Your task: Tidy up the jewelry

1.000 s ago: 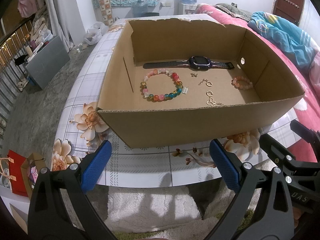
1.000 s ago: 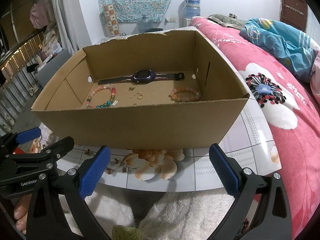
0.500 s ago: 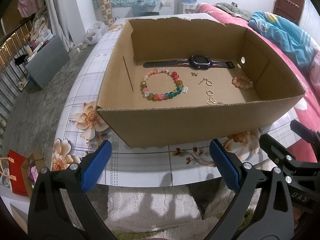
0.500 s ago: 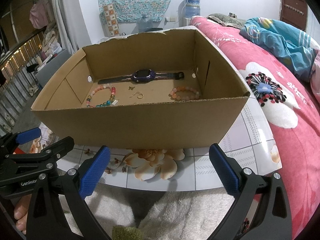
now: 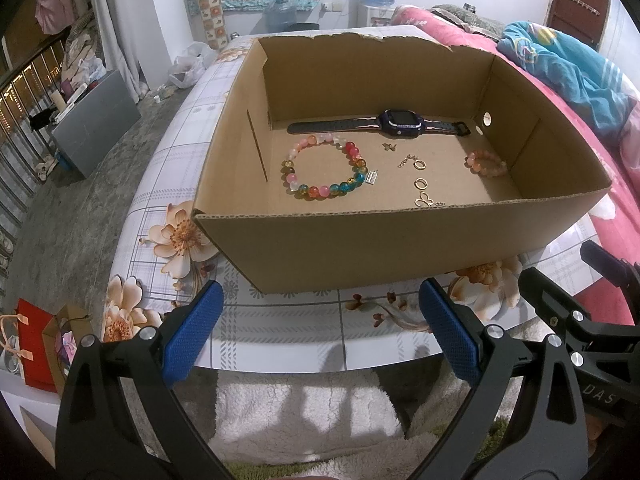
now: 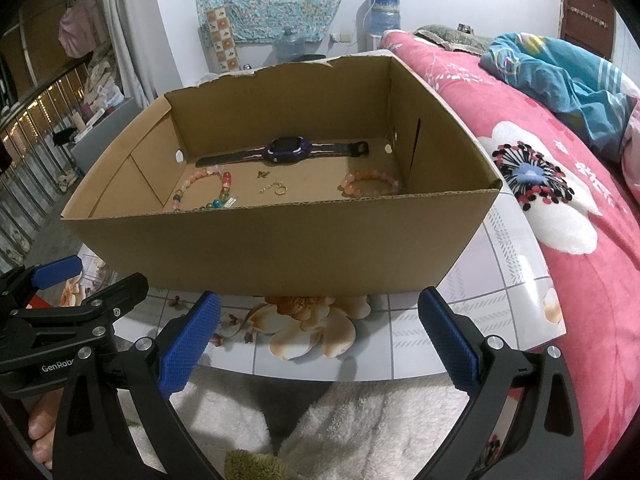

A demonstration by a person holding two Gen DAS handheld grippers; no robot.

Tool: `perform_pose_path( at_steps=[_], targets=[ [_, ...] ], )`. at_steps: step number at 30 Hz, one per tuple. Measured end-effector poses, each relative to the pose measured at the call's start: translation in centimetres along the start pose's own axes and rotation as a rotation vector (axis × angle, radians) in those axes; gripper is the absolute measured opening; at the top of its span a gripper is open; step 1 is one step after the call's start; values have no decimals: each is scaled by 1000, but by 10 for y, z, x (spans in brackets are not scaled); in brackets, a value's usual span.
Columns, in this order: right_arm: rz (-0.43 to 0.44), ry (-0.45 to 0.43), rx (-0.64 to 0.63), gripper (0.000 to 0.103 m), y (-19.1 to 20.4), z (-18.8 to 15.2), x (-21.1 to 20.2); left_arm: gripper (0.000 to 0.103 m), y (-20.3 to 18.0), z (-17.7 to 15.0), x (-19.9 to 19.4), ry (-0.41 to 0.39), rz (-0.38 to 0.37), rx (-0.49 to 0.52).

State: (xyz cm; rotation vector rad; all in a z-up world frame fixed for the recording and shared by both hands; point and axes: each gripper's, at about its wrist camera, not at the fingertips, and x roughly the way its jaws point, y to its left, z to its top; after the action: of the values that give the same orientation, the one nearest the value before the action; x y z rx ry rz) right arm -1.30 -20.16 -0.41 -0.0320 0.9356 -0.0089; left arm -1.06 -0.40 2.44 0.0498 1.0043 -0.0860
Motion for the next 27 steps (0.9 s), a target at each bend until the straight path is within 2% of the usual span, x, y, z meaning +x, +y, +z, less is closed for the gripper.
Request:
perform_pose_path(
  at_steps=[27],
  targets=[
    [1,2,1,96,-1,0,0,95,0,-1,1,3,2,0]
  ],
)
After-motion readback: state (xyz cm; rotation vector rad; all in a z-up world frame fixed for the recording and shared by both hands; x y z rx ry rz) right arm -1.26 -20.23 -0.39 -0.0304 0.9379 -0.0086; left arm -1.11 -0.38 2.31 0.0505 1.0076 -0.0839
